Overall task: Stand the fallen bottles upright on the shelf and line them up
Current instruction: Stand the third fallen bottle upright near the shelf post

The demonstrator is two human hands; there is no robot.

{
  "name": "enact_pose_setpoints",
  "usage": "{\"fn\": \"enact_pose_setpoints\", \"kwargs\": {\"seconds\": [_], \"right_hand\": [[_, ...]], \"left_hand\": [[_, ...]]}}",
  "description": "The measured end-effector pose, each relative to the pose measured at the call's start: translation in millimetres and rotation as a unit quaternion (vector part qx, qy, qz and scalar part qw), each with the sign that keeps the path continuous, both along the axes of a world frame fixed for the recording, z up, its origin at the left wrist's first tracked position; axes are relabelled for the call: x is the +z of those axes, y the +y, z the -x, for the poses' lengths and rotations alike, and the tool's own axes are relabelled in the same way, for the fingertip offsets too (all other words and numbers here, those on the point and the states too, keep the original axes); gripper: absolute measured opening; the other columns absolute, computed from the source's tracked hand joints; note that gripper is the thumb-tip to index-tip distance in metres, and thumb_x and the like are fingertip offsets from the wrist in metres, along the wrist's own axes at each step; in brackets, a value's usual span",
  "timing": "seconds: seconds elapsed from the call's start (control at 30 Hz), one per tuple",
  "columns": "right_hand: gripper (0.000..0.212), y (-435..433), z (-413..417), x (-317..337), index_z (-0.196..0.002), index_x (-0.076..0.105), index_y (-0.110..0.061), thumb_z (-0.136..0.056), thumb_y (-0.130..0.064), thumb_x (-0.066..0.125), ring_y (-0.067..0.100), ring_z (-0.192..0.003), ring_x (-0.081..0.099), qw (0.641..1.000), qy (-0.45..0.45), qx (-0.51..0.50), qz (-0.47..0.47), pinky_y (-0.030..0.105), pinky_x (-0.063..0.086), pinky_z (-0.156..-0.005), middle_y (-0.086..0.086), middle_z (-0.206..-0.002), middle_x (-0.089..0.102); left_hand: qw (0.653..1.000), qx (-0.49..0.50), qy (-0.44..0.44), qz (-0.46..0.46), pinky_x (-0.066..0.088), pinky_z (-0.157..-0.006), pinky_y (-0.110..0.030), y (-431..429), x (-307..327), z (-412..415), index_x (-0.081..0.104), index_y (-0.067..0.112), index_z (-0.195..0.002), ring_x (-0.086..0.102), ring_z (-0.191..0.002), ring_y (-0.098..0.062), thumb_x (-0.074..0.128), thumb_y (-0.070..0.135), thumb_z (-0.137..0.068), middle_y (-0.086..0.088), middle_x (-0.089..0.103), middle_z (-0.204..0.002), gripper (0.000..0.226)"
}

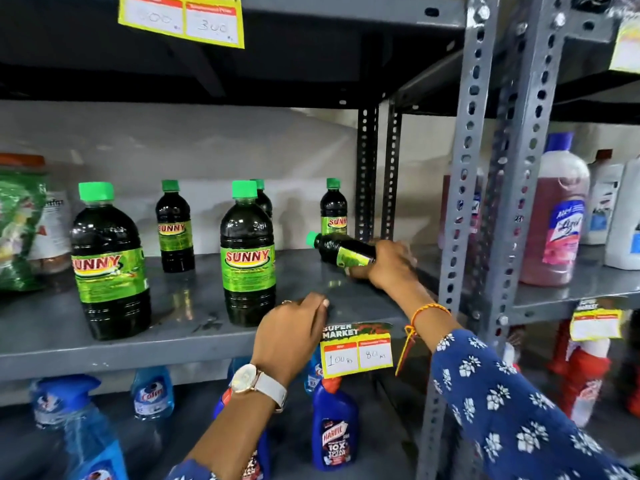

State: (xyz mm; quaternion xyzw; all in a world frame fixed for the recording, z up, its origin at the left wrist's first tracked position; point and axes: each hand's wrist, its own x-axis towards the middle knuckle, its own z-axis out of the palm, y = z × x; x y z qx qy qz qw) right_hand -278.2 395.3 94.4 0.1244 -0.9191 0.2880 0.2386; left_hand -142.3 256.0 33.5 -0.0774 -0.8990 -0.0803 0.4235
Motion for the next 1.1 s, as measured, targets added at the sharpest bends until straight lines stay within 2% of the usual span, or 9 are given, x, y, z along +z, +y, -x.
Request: {"fn": "enact_pose_setpoints", "kwargs": {"seconds": [0.1, 0.2, 0.33, 0.5, 0.63, 0.73, 0.83, 0.93, 1.1], "right_hand": [[0.046, 4, 4, -4, -0.093, 0.066, -0.025, -0.059, -0.056, 0.074, 0.024, -0.091, 0.063, 0.961, -0.038, 0.134, 0.241, 0.039, 0.052, -0.084, 0.006, -0.099, 0.069], [0.051, 3, 10, -14, -0.088, 0.067, -0.034, -0.052, -0.07, 0.069, 0.014, -0.094, 0.066, 0.891, -0.068, 0.268, 0.359, 0.037, 0.051, -0.088, -0.006, -0.096, 0.071], [0.068, -1, 15, -24, -0.109, 0.058, -0.034, -0.053, -0.073, 0.066, 0.012, -0.107, 0.06, 0.875, -0.111, 0.333, 0.334, 0.029, 0.045, -0.091, -0.003, -0.114, 0.065], [0.05, 0, 16, -25, -0.112, 0.052, -0.042, -0.068, -0.061, 0.064, 0.009, -0.117, 0.053, 0.862, -0.16, 0.377, 0.299, 0.027, 0.041, -0.098, -0.001, -0.127, 0.058], [0.052, 1, 15, -22, -0.115, 0.05, -0.033, -0.068, -0.049, 0.066, -0.003, -0.107, 0.055, 0.846, -0.195, 0.391, 0.307, 0.01, 0.044, -0.082, -0.006, -0.121, 0.06], [0.064, 2, 16, -23, -0.117, 0.051, -0.029, -0.061, -0.052, 0.072, 0.01, -0.113, 0.055, 0.834, -0.207, 0.391, 0.329, 0.022, 0.043, -0.091, -0.006, -0.117, 0.063], [0.086, 1, 15, -25, -0.113, 0.046, -0.024, -0.043, -0.059, 0.08, 0.019, -0.115, 0.054, 0.867, -0.169, 0.339, 0.324, 0.034, 0.041, -0.099, 0.003, -0.121, 0.059], [0.074, 2, 17, -26, -0.106, 0.044, -0.024, -0.048, -0.037, 0.087, 0.023, -0.11, 0.057, 0.895, -0.139, 0.297, 0.304, 0.035, 0.044, -0.095, 0.005, -0.114, 0.06], [0.049, 6, 15, -24, -0.113, 0.049, -0.014, -0.071, 0.005, 0.067, 0.03, -0.12, 0.051, 0.836, -0.2, 0.358, 0.365, 0.039, 0.036, -0.106, 0.019, -0.128, 0.055]], "left_hand": [[1.0, -0.009, 0.007, -0.005, 0.038, -0.045, -0.035, -1, -1, 0, 0.061, 0.012, -0.083, 0.058, -0.055, -0.034, 0.045, 0.032, -0.093, -0.014, 0.064, -0.06, 0.027], [1.0, -0.004, 0.014, -0.002, 0.035, -0.042, -0.031, -2, -2, -1, 0.06, 0.012, -0.069, 0.056, -0.048, -0.029, 0.045, 0.037, -0.092, -0.009, 0.06, -0.053, 0.037], [1.0, -0.003, 0.02, -0.001, 0.034, -0.041, -0.029, -2, -1, 0, 0.059, 0.012, -0.066, 0.054, -0.045, -0.027, 0.047, 0.037, -0.091, -0.008, 0.059, -0.05, 0.038], [1.0, -0.009, 0.021, -0.012, 0.029, -0.04, -0.028, -1, -1, -2, 0.055, 0.011, -0.06, 0.052, -0.042, -0.027, 0.052, 0.032, -0.091, -0.008, 0.056, -0.047, 0.037], [1.0, -0.002, 0.018, -0.005, 0.023, -0.042, -0.026, 0, 0, -4, 0.053, 0.012, -0.059, 0.051, -0.043, -0.027, 0.053, 0.031, -0.091, -0.008, 0.057, -0.048, 0.037], [1.0, 0.005, 0.013, 0.003, 0.022, -0.043, -0.025, 1, 1, -5, 0.053, 0.012, -0.061, 0.052, -0.044, -0.027, 0.052, 0.031, -0.091, -0.008, 0.058, -0.049, 0.036], [1.0, 0.01, 0.013, 0.005, 0.022, -0.043, -0.026, 1, 1, -6, 0.055, 0.012, -0.062, 0.053, -0.045, -0.027, 0.052, 0.031, -0.092, -0.008, 0.059, -0.05, 0.036], [1.0, 0.012, 0.015, 0.005, 0.026, -0.043, -0.027, 1, 1, -5, 0.058, 0.011, -0.064, 0.055, -0.048, -0.029, 0.049, 0.033, -0.093, -0.009, 0.061, -0.053, 0.037], [1.0, 0.011, 0.012, 0.004, 0.027, -0.045, -0.028, 2, 0, -5, 0.058, 0.012, -0.068, 0.056, -0.051, -0.027, 0.044, 0.036, -0.094, -0.008, 0.062, -0.057, 0.039]]}}
